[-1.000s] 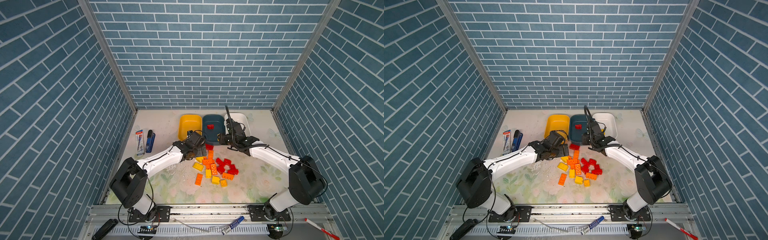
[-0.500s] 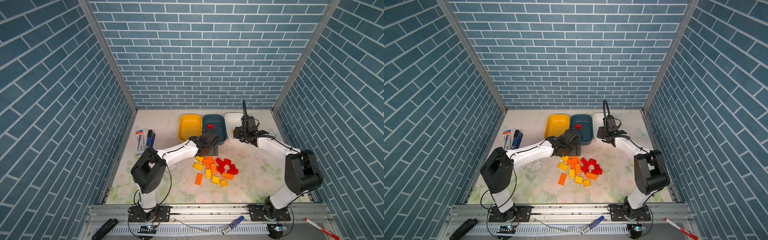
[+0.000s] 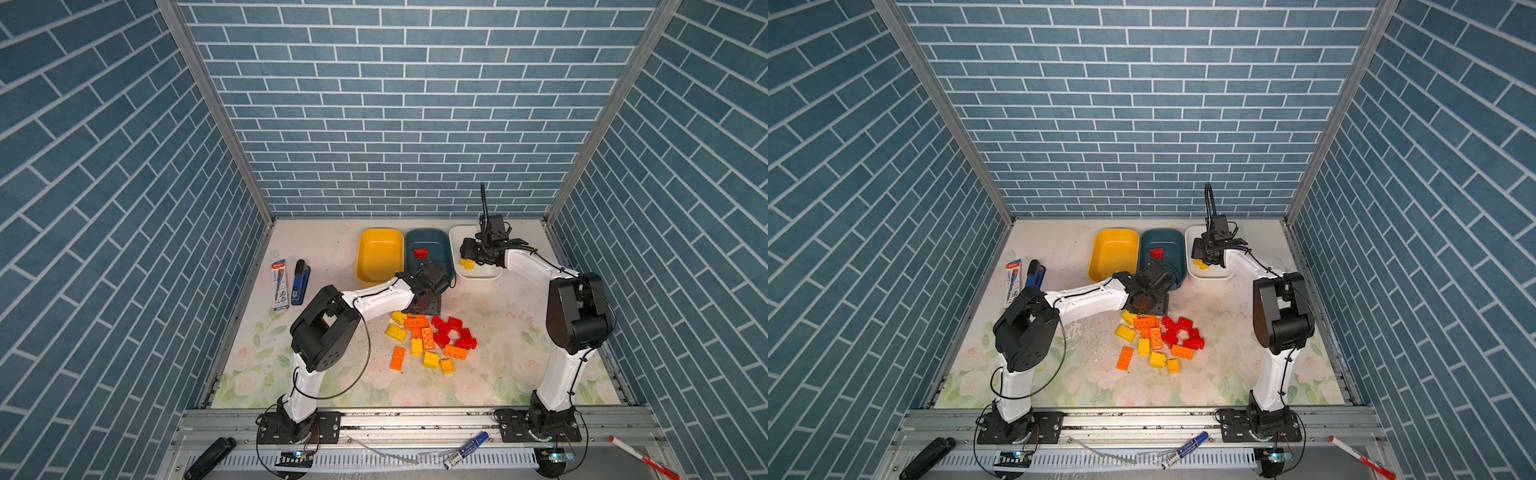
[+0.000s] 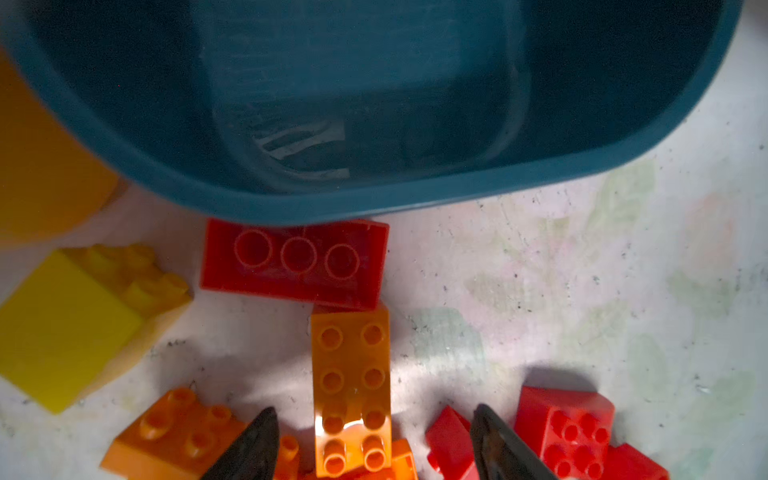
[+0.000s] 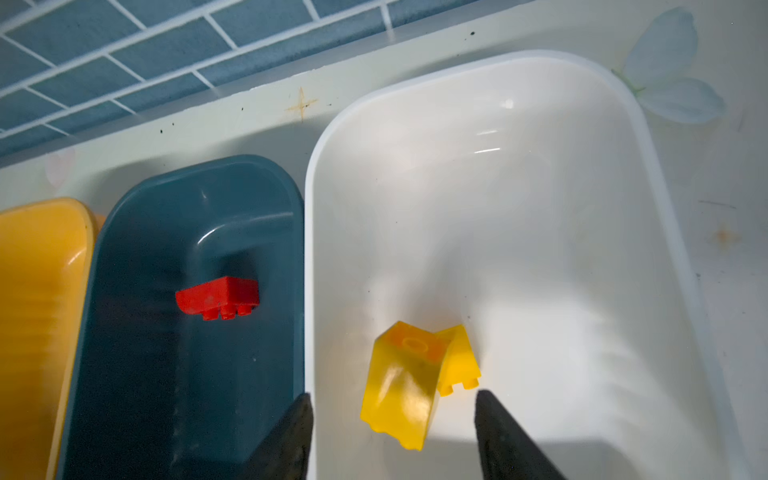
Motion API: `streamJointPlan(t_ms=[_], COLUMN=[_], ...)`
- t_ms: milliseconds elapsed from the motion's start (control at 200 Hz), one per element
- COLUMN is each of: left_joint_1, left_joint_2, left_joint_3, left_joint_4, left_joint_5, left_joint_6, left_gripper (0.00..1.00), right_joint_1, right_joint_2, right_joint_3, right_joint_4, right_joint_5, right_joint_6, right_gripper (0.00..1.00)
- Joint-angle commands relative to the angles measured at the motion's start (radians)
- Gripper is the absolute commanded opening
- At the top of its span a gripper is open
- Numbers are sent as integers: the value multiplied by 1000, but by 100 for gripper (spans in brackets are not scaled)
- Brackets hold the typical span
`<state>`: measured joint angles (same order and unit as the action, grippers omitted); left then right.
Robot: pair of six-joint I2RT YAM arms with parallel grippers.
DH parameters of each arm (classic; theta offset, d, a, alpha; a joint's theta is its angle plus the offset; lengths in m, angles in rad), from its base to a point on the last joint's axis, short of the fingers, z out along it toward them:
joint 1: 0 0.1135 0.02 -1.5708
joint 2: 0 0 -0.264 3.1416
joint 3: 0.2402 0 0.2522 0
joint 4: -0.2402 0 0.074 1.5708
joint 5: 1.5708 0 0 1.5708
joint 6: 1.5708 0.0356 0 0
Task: Sort the legos into containers by color
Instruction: 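Carry the yellow brick toward the white tub while the left arm draws back, then release the yellow brick into the white tub while the left gripper grasps an orange brick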
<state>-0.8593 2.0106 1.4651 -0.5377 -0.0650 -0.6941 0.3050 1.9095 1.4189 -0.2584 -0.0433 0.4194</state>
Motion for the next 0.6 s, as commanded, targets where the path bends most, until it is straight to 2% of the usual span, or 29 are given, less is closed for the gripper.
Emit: streamJointPlan(t_ms=[0,170,180,195,210,375,595], left_joint_1=[-3,-3,-3,-3,-3,-3,-3], left_joint_2=[40,89,91,93,95,115,123], left_joint_3=[44,94,96,97,99,99,89], left_joint_4=[-34,-74,-76,-78,-80,-94,-98], left_joint_5=[-10,-49,-51,-54,-56,-63,-68], left_joint_6=[17,28,28,28,28,30,31], left_gripper=[69,64,64,64,64,62,60], right_joint_1=[0,0,0,0,0,0,0], right_joint_2=[-41,-138,-145,-157,-170,-318,-477], right_joint_3=[17,-66,-73,-84,-96,-249,-406], right_joint_4=[-36,-25,-23,-22,-19,42,40], right_joint_5=[-33,-32,-31,-28,-25,-3,-2], right_joint_6=[33,51,52,54,58,78,95], right_gripper=[68,77,80,96,99,99,99])
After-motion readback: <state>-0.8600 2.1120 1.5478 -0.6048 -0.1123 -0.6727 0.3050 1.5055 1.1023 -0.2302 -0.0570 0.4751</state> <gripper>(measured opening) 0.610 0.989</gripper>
